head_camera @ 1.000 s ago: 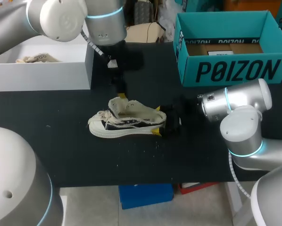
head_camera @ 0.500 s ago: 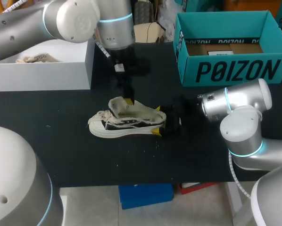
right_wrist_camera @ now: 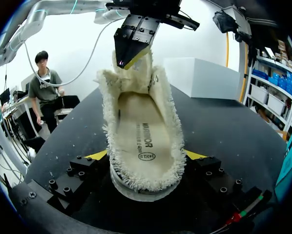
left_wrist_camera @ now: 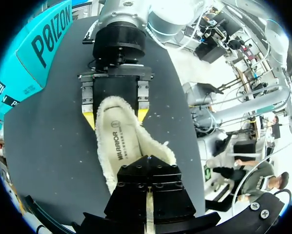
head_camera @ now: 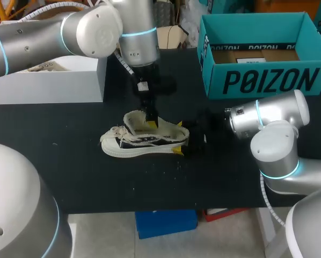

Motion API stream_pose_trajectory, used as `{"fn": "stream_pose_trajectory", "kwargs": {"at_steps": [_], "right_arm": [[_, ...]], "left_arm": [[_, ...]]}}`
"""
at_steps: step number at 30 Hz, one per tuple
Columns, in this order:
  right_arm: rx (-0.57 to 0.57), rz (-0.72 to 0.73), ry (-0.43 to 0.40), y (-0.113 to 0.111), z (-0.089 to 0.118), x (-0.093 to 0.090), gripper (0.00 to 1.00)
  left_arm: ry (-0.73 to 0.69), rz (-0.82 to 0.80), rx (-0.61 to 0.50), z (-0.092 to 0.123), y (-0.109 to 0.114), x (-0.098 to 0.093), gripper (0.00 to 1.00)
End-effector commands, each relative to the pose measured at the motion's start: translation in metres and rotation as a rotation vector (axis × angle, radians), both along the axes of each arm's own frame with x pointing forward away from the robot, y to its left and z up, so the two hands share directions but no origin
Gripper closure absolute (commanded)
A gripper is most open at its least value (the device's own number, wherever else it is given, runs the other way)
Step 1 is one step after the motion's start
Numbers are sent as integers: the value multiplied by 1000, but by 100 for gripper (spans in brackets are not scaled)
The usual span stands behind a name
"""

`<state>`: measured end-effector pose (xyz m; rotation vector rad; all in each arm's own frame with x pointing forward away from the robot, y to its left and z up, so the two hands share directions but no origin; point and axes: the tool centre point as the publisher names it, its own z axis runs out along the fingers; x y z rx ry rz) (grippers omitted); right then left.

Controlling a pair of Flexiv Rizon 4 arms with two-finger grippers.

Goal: Take the shoe out of the shoebox, open the shoe tongue, remove and reinsert the insole, then place the shoe into the shoebox

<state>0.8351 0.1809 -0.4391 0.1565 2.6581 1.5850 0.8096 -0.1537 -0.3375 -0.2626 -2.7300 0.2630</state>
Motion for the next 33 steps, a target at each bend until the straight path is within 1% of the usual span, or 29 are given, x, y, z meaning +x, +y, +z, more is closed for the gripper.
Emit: {"fn": "stream_pose_trajectory", "kwargs": {"at_steps": [1, 11, 12, 16, 17, 18, 19, 20, 25, 27, 28, 33], "right_arm": [[-3, -2, 1, -1, -2, 2, 100], [-3, -2, 1, -1, -2, 2, 100], [-3, -2, 1, -1, -2, 2, 100], [-3, -2, 1, -1, -2, 2, 100], [-3, -2, 1, -1, -2, 2, 100], [-3, -2, 1, -1, -2, 2, 100], [-3, -2, 1, -1, -2, 2, 100], [-3, -2, 1, -1, -2, 2, 100], [-3, -2, 1, -1, -2, 2, 100], [-3, -2, 1, -1, -2, 2, 100], [-3, -2, 1, -1, -2, 2, 100], [-3, -2, 1, -1, -2, 2, 100]], "left_arm": [[5, -1, -2, -5, 0, 2, 100], [5, -1, -2, -5, 0, 2, 100], [4, 5, -5, -4, 1, 4, 100], [-25, 35, 22, -1, 2, 9, 100], [-35, 58, 50, -1, 3, 11, 100], [-42, 59, 52, -2, 3, 11, 100], [-32, 54, 29, -2, 3, 12, 100], [-41, 70, 56, -2, 4, 12, 100], [-10, 69, 59, -16, 3, 11, 100], [-11, 75, 80, -24, 2, 10, 100], [1, 74, 65, -26, 2, 10, 100], [9, 76, 58, -34, 0, 10, 100]]}}
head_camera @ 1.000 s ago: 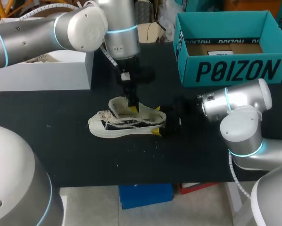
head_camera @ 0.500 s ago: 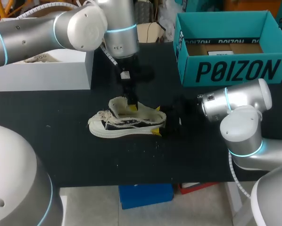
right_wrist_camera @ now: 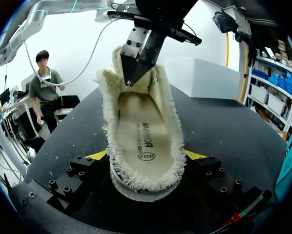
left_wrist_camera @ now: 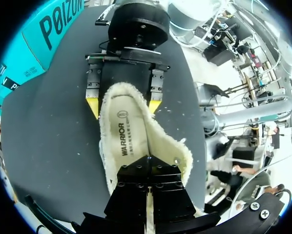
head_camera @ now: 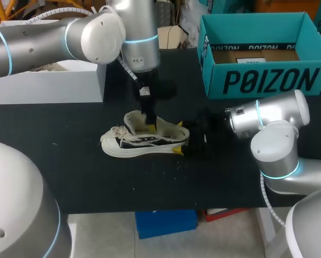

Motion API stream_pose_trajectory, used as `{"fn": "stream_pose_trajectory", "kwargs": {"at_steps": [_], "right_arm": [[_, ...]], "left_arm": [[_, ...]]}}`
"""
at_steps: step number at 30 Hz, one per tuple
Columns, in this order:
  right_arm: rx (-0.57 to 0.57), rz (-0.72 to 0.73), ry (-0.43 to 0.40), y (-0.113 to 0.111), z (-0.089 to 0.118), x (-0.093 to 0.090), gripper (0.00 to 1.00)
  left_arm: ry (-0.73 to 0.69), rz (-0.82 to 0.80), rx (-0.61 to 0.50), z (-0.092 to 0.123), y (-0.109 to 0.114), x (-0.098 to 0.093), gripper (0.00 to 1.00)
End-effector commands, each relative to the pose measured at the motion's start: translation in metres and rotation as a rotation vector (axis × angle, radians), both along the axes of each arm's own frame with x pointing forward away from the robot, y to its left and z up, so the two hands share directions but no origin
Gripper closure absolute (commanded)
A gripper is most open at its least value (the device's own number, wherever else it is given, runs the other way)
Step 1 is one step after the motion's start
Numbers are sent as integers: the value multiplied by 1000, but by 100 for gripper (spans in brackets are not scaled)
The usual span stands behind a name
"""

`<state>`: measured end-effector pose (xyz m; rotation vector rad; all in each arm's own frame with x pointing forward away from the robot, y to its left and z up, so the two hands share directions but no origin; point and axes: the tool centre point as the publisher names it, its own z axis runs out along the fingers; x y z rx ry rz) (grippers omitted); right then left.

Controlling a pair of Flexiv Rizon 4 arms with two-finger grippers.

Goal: Take the shoe out of the shoebox, open the shoe tongue, remove and reinsert the insole, then place the shoe into the shoebox

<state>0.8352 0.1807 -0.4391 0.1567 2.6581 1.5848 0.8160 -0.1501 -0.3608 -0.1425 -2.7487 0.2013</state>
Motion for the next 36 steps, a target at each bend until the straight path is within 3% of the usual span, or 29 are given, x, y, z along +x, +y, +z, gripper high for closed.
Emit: {"fn": "stream_pose_trajectory", "kwargs": {"at_steps": [1, 24, 36], "right_arm": [[-2, -2, 1, -1, -2, 2, 100], [-2, -2, 1, -1, -2, 2, 100], [-2, -2, 1, -1, -2, 2, 100]], "left_arm": [[20, -3, -11, -12, -4, 3, 100], [62, 18, 54, -41, -15, -28, 100], [51, 80, 76, -48, -4, -27, 100]]}}
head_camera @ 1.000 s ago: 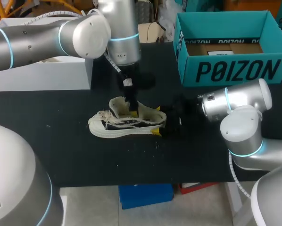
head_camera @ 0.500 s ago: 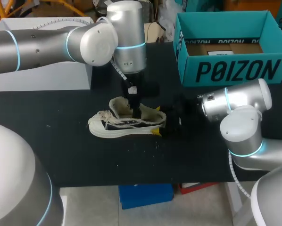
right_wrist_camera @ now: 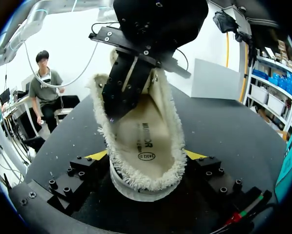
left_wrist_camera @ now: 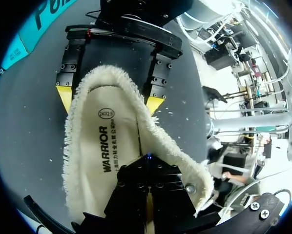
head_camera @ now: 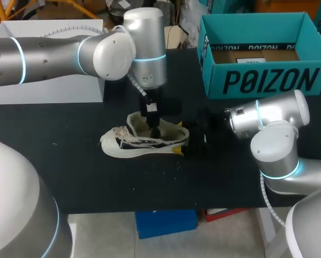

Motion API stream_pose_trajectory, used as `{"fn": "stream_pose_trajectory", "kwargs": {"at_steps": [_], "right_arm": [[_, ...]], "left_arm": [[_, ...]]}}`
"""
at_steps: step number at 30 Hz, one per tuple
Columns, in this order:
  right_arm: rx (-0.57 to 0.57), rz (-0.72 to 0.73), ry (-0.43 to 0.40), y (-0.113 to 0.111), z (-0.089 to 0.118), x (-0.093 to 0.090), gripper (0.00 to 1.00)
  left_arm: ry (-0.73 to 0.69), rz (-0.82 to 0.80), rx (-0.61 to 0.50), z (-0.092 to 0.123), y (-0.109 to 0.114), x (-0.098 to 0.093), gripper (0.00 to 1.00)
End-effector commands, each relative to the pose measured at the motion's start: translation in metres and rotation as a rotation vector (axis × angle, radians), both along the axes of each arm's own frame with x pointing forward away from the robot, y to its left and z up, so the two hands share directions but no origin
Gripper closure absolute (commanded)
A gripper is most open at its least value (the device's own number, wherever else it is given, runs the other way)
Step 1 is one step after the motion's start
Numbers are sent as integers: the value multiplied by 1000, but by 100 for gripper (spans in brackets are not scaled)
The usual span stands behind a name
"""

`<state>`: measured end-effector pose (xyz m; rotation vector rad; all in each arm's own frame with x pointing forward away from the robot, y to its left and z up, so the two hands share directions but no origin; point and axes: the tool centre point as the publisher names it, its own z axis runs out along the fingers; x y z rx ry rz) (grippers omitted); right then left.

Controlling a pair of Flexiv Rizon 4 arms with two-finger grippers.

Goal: Take the shoe out of the shoebox, open the shoe tongue, remove and reinsert the insole, then place the shoe into the shoebox

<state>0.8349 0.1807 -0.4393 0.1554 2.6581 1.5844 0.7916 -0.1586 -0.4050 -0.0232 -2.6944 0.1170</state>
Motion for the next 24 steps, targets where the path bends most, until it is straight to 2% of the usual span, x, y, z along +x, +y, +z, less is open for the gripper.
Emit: {"fn": "stream_pose_trajectory", "kwargs": {"at_steps": [1, 24], "right_arm": [[-2, -2, 2, -1, -2, 2, 100], [-2, -2, 2, -1, -2, 2, 100]], "left_arm": [[-14, 14, 0, -4, 6, -3, 100], [-21, 53, 30, -15, 5, -5, 100]]}}
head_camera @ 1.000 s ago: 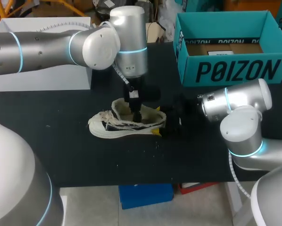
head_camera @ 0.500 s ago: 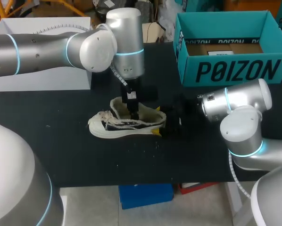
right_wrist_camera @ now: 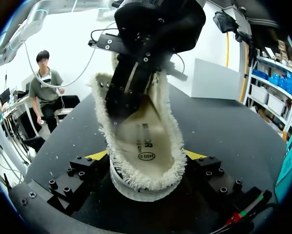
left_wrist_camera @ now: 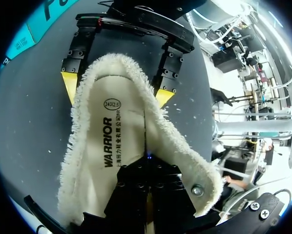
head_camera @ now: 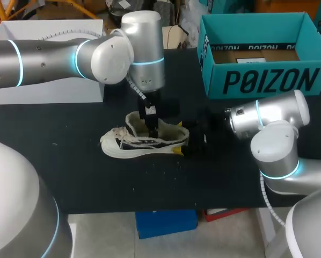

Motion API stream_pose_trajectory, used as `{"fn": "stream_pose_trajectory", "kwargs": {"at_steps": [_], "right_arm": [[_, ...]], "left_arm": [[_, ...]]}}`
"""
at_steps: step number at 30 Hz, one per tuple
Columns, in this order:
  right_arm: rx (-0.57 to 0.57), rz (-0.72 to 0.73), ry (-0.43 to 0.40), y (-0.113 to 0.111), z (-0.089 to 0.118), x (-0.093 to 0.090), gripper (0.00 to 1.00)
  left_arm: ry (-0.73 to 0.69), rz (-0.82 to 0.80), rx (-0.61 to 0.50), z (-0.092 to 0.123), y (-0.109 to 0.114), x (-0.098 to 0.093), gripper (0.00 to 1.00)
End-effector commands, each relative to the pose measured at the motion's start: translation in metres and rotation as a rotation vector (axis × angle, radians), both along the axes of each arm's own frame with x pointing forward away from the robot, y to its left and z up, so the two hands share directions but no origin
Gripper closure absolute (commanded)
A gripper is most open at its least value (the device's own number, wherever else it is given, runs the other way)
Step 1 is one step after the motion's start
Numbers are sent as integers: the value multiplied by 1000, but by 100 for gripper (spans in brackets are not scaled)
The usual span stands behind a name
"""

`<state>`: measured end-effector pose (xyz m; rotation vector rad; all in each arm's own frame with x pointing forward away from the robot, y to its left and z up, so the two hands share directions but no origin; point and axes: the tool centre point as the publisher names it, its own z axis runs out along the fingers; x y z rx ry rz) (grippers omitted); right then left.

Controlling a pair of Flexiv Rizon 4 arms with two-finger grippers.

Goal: Take the shoe out of the shoebox, open the shoe tongue, remove and reinsert the insole, then place the shoe into the shoebox

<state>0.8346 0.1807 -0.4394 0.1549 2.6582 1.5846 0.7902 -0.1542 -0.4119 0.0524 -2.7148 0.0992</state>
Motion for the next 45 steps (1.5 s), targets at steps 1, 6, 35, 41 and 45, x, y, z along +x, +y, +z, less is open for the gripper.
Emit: {"fn": "stream_pose_trajectory", "kwargs": {"at_steps": [1, 6, 35, 41, 45], "right_arm": [[-2, -3, 2, -1, -2, 2, 100], [-2, -3, 2, -1, -2, 2, 100], [-2, -3, 2, -1, -2, 2, 100], [-2, -3, 2, -1, -2, 2, 100], [-2, -3, 2, -1, -2, 2, 100]], "left_arm": [[-6, 7, 12, -8, 1, -3, 96], [-21, 16, 32, -13, 3, -1, 85], [-454, 164, 351, -34, 35, -4, 77], [-623, 176, 466, -37, 47, 3, 76], [-702, 178, 472, -41, 51, 7, 82]]}}
